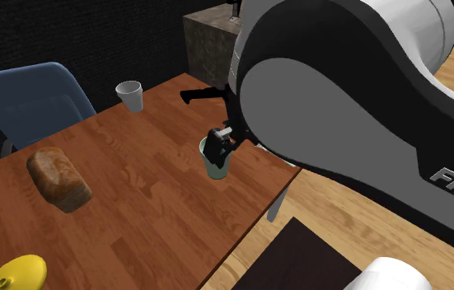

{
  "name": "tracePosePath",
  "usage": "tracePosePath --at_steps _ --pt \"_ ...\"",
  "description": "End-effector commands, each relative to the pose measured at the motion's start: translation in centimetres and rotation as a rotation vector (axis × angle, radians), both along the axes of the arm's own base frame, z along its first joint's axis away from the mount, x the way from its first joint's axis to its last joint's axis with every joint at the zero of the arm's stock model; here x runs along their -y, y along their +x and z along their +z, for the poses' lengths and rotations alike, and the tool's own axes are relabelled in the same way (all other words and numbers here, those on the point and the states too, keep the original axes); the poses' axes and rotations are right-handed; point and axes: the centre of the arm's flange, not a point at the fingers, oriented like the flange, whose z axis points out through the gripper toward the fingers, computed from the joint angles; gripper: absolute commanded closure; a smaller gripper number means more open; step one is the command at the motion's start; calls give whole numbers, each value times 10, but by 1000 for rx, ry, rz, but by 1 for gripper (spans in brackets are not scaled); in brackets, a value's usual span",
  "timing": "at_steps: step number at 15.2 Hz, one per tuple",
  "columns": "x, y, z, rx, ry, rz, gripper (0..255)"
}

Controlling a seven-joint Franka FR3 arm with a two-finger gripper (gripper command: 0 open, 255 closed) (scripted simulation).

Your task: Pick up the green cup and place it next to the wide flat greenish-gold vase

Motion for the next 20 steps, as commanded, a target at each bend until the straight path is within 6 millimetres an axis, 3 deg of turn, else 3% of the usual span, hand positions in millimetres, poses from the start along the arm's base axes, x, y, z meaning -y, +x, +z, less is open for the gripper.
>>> tracePosePath --at_steps 1,20 --pt "0 0 0 0 0 0 0" --pt "161 161 -152 -107 164 -2 0"
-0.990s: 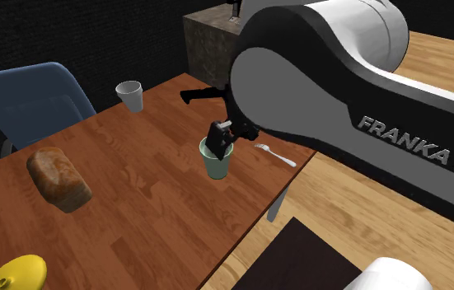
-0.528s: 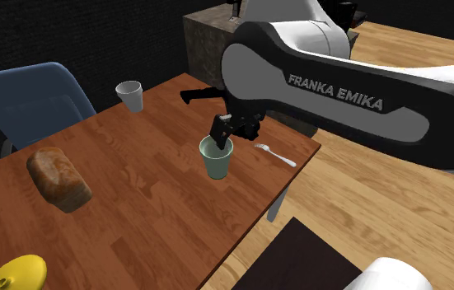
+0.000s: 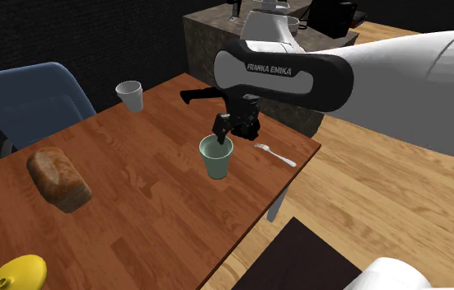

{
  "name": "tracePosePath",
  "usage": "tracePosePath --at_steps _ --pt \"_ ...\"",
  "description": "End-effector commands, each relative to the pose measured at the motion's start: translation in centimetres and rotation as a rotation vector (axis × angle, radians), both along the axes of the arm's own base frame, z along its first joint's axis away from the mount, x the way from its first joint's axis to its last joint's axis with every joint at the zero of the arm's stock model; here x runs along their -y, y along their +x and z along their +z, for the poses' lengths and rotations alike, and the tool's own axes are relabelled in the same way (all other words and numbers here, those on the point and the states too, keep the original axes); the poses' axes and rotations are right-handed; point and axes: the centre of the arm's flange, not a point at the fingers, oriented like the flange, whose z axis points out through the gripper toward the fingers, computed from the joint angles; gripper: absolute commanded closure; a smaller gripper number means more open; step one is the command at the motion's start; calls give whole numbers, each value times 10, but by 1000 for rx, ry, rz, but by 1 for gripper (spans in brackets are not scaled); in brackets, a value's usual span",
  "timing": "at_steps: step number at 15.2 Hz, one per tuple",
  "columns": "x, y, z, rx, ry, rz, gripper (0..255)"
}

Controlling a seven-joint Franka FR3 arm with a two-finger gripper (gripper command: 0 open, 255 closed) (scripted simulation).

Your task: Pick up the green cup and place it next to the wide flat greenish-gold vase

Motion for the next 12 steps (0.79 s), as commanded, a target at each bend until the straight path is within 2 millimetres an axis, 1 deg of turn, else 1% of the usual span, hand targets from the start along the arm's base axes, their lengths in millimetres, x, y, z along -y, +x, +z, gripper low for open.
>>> tracePosePath --at_steps 1,9,10,12 --pt "16 17 -18 -10 17 0 0" --pt "75 79 -95 -55 86 -1 0" --pt "76 80 -96 -56 87 -1 0" --pt "73 80 -106 -56 87 -1 0"
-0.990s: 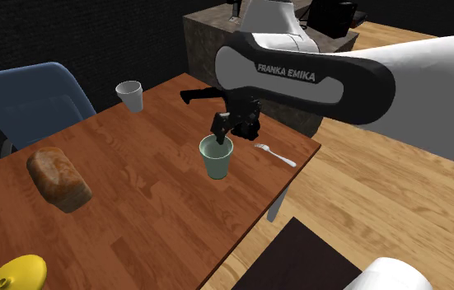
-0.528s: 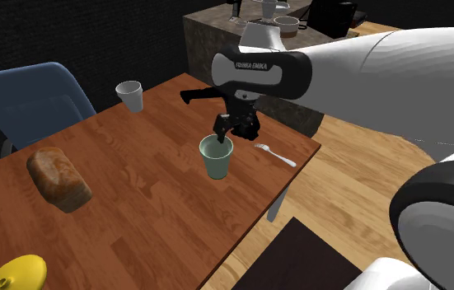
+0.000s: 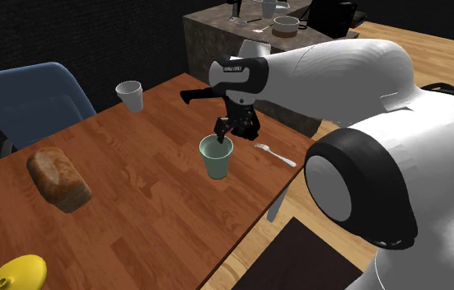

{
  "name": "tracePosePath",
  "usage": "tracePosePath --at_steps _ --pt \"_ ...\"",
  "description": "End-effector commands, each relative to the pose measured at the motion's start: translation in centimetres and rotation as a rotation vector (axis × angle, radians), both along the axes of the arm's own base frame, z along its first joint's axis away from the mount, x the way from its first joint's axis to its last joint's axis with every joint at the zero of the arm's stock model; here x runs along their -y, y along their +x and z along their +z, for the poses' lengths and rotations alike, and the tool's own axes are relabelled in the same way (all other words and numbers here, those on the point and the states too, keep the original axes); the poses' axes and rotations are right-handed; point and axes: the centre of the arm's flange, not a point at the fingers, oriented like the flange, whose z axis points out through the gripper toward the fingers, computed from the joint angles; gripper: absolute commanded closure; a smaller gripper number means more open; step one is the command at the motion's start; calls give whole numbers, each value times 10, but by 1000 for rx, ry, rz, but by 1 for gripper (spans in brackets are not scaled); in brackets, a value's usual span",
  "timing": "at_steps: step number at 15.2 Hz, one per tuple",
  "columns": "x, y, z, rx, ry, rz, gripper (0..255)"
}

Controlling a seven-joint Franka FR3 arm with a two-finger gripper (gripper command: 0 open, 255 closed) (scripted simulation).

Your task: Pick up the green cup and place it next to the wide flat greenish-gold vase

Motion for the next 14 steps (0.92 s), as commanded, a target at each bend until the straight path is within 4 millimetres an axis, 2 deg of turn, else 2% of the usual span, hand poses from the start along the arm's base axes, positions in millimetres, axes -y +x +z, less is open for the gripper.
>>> tracePosePath --at_steps 1,5,13,14 --pt "-2 2 -11 0 1 0 0" --pt "-8 3 -34 0 1 0 0" --pt "-8 3 -34 0 1 0 0" --pt "-8 3 -34 0 1 0 255"
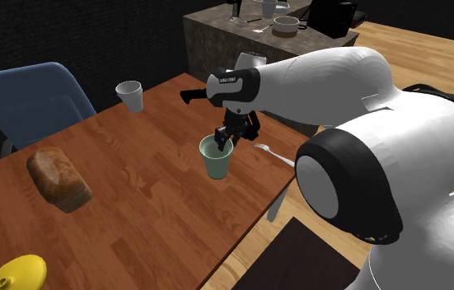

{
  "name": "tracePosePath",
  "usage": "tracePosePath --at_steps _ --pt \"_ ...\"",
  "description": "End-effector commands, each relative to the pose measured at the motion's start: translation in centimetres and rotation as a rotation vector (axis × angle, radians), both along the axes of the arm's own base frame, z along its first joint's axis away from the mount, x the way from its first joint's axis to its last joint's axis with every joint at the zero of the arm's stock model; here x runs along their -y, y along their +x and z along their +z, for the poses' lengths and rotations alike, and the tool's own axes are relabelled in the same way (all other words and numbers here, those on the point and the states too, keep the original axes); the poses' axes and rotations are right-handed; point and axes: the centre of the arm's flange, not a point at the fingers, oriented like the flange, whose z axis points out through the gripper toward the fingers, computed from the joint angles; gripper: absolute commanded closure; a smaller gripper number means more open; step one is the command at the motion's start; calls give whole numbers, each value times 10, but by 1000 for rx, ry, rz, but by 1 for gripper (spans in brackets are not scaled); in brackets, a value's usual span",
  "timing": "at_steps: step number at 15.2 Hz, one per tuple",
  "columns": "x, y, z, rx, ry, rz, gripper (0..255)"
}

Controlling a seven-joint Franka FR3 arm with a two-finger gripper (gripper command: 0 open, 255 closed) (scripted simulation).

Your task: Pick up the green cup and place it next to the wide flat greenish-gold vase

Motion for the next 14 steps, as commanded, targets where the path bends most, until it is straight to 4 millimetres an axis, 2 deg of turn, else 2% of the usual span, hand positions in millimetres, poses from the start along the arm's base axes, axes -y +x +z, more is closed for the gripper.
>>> tracePosePath --at_steps 1,9,14 --pt "0 0 0 0 0 0 255" --pt "0 0 0 0 0 0 255" --pt "0 0 26 0 0 0 255"
